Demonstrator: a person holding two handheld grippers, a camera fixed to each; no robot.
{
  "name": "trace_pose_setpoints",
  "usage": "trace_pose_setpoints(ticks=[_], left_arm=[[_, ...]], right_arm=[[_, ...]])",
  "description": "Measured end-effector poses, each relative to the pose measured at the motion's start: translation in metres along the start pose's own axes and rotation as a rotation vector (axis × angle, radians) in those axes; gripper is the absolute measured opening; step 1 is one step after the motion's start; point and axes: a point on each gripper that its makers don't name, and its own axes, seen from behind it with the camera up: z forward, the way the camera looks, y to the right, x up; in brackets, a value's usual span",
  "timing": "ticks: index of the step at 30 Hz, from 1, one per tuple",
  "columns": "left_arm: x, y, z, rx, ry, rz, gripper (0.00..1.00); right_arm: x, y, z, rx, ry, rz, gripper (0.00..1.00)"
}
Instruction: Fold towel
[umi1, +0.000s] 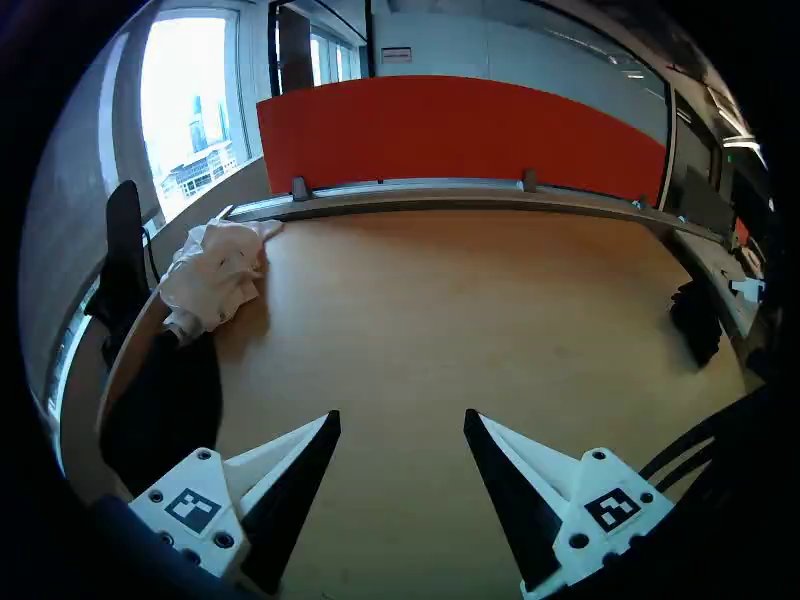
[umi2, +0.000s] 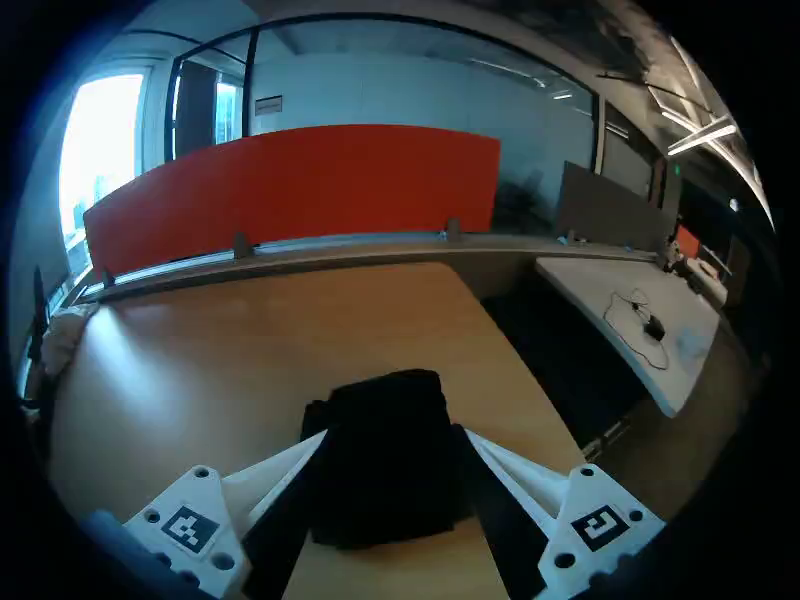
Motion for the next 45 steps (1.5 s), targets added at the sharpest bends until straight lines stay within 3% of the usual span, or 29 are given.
trace_pose_setpoints(ticks=[9,24,33,45], left_arm=[[0.036,-0.011,-0.002,0.015,0.104,-0.041,0.92],[0.113,-0.025,-0.018,0.033,0.319,-0.057,0.92],[0.132,-0.031,-0.021,0.041,0.387,-0.059,0.92],[0.167,-0.022,-0.033,0.012,0.486,-0.047,0.92]], right_arm=[[0.036,-0.017,-0.014,0.024,0.109,-0.022,0.85],[0.118,-0.059,-0.068,0.089,0.368,-0.034,0.85],[0.127,-0.077,-0.078,0.098,0.410,-0.072,0.85],[0.156,-0.133,-0.092,0.146,0.473,-0.100,0.85]])
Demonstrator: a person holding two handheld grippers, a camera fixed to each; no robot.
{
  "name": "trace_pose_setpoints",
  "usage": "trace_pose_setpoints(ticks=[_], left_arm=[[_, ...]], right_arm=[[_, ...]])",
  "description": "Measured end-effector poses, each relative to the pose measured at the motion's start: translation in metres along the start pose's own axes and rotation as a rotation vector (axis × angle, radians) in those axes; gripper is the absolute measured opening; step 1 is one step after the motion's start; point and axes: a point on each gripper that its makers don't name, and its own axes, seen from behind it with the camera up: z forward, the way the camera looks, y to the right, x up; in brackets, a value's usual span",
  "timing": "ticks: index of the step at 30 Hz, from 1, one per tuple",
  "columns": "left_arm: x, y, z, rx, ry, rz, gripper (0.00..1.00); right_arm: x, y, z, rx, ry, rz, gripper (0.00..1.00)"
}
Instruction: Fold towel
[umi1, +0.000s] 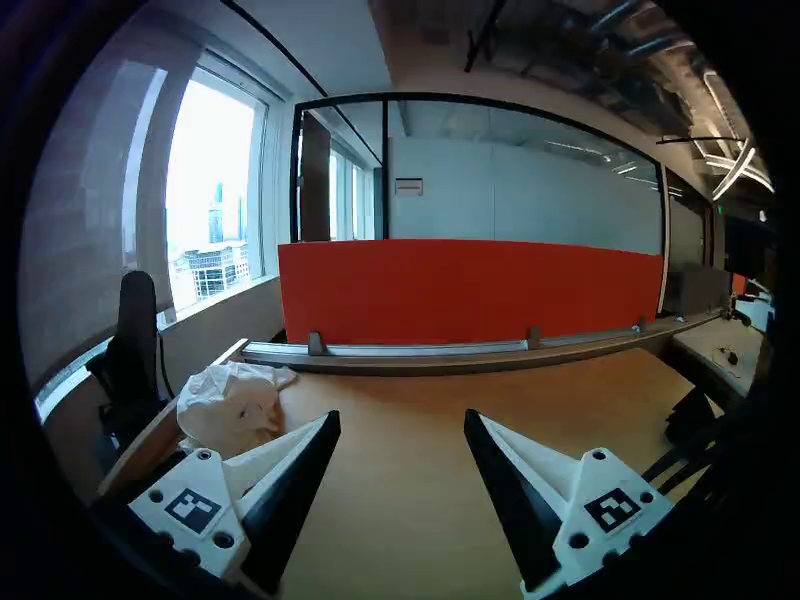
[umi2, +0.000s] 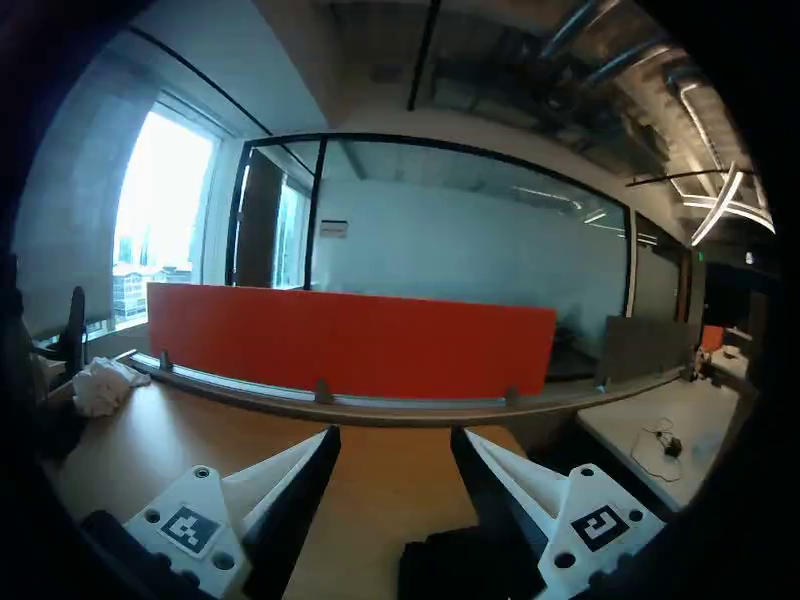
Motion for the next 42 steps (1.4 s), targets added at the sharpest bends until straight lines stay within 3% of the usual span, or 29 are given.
trace_pose_setpoints(ticks=[15,24,36,42], left_arm=[[0.042,0.002,-0.002,-0.006,0.109,-0.013,0.92],[0.049,-0.001,-0.002,-0.011,0.130,-0.031,0.92],[0.069,0.007,-0.011,-0.026,0.206,0.030,0.92],[0.063,0.012,-0.015,-0.044,0.249,0.044,0.92]], right_arm=[[0.022,-0.075,0.014,0.069,0.036,0.018,0.85],[0.028,-0.080,0.019,0.072,0.038,0.015,0.85],[0.045,-0.075,0.017,0.068,0.028,0.082,0.85],[0.051,-0.081,0.014,0.074,0.045,0.113,0.85]])
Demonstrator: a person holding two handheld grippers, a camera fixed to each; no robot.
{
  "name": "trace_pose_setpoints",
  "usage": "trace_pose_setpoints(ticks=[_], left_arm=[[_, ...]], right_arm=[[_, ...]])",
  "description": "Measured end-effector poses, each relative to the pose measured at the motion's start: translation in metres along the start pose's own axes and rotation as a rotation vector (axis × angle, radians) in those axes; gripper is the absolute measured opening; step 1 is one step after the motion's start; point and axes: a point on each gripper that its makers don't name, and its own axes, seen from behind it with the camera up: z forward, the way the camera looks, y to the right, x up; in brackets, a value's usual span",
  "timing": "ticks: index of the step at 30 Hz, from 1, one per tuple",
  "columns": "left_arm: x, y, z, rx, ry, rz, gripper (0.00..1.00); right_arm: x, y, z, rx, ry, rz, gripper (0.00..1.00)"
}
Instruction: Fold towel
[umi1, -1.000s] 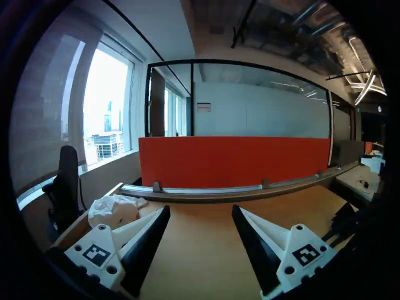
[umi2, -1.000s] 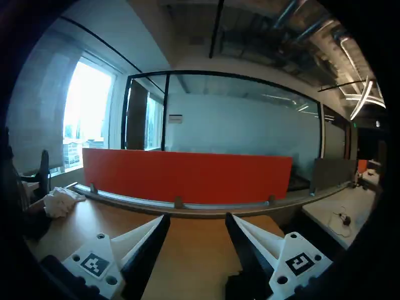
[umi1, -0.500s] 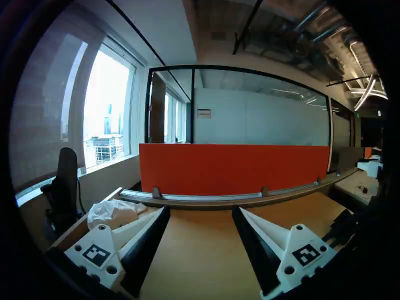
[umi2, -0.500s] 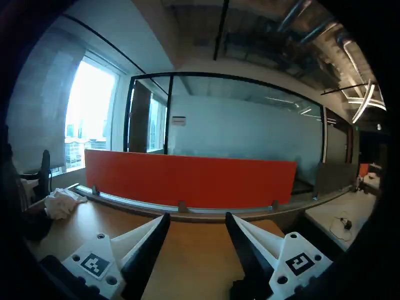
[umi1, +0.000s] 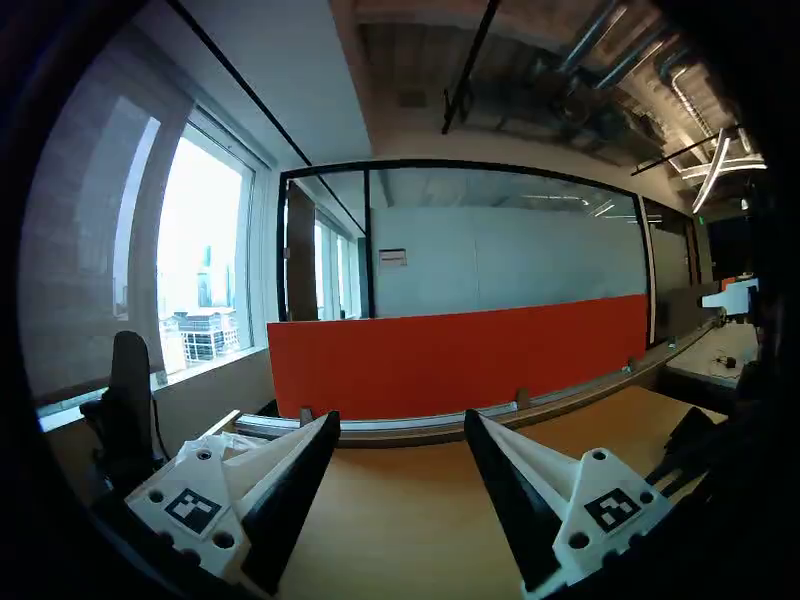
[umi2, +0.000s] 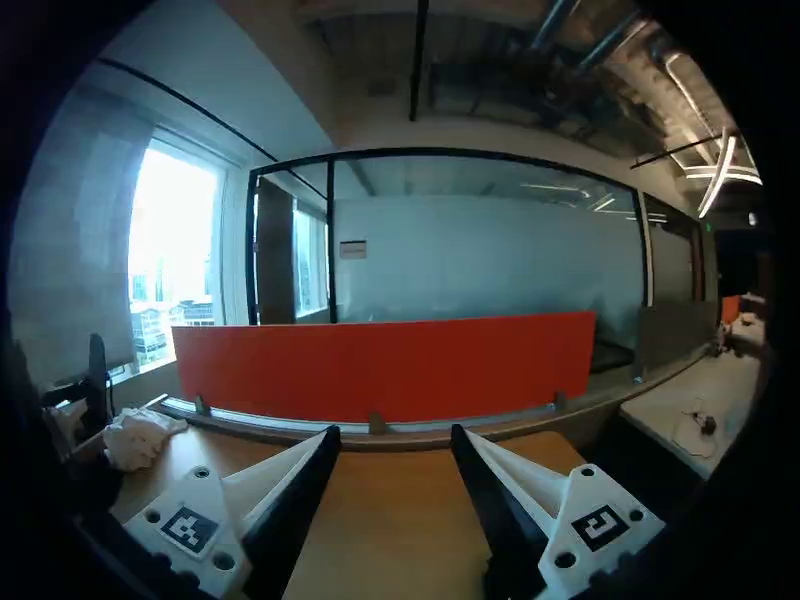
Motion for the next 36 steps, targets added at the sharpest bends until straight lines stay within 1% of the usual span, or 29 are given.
trace_pose_setpoints(ticks=[3,12,15,18,24,30,36], left_arm=[[-0.009,-0.001,-0.003,0.000,0.012,-0.009,0.92],[-0.056,-0.013,-0.016,0.020,0.027,-0.025,0.92],[-0.072,-0.020,-0.020,0.031,0.030,-0.036,0.92],[-0.087,-0.027,-0.023,0.048,0.032,-0.047,0.92],[-0.112,-0.036,-0.027,0.056,0.039,-0.058,0.92],[-0.134,-0.040,-0.029,0.064,0.044,-0.064,0.92],[-0.159,-0.042,-0.030,0.079,0.033,-0.058,0.91]], right_arm=[[-0.003,-0.004,-0.001,0.002,0.004,0.001,0.85],[-0.031,-0.023,0.000,0.028,-0.006,0.014,0.85],[-0.043,-0.028,0.000,0.035,-0.008,0.018,0.86],[-0.054,-0.033,-0.001,0.042,-0.011,0.009,0.87],[-0.074,-0.042,0.000,0.051,-0.013,0.003,0.89],[-0.086,-0.051,0.000,0.062,-0.011,0.000,0.88],[-0.099,-0.053,0.003,0.063,-0.020,-0.013,0.89]])
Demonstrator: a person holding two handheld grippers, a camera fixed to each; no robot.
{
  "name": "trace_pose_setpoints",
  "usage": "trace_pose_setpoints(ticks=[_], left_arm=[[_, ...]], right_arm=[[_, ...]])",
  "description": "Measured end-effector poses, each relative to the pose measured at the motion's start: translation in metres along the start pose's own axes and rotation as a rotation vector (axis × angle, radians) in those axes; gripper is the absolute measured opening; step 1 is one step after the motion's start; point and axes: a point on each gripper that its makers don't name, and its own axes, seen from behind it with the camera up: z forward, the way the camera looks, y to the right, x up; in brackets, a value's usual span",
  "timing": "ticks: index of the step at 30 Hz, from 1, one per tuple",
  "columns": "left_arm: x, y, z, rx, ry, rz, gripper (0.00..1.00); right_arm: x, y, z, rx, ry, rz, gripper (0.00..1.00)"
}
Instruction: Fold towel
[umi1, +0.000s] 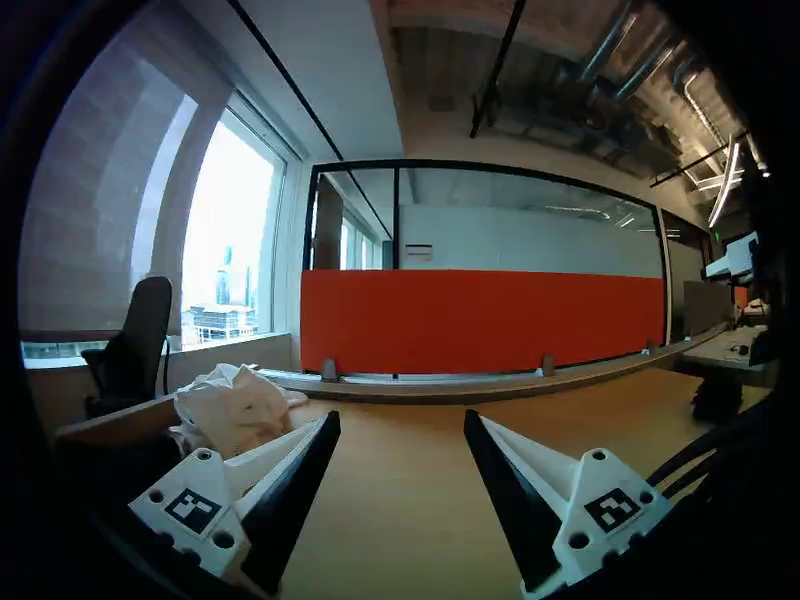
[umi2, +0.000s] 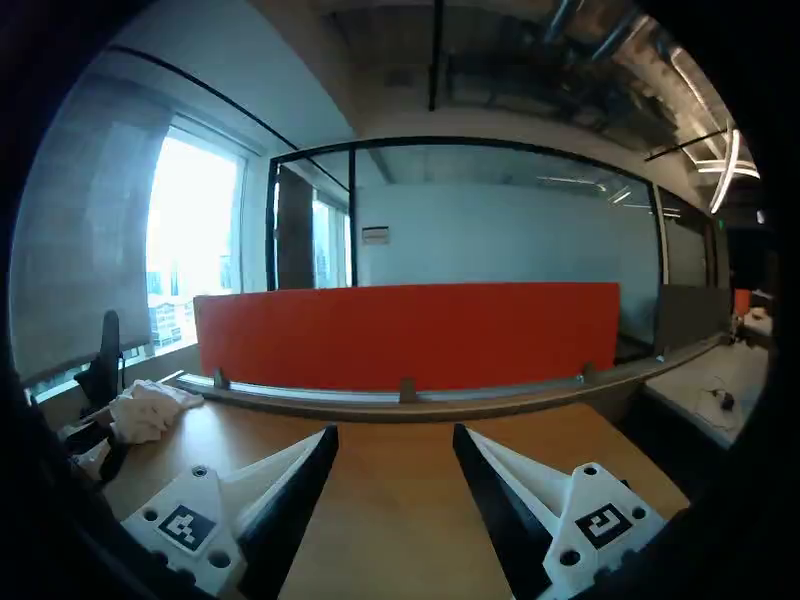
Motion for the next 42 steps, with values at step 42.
trace_pose_setpoints(ticks=[42], left_arm=[[-0.065,-0.004,0.003,0.021,-0.057,0.020,0.91]], right_arm=[[-0.032,-0.002,0.006,0.005,-0.019,-0.024,0.89]])
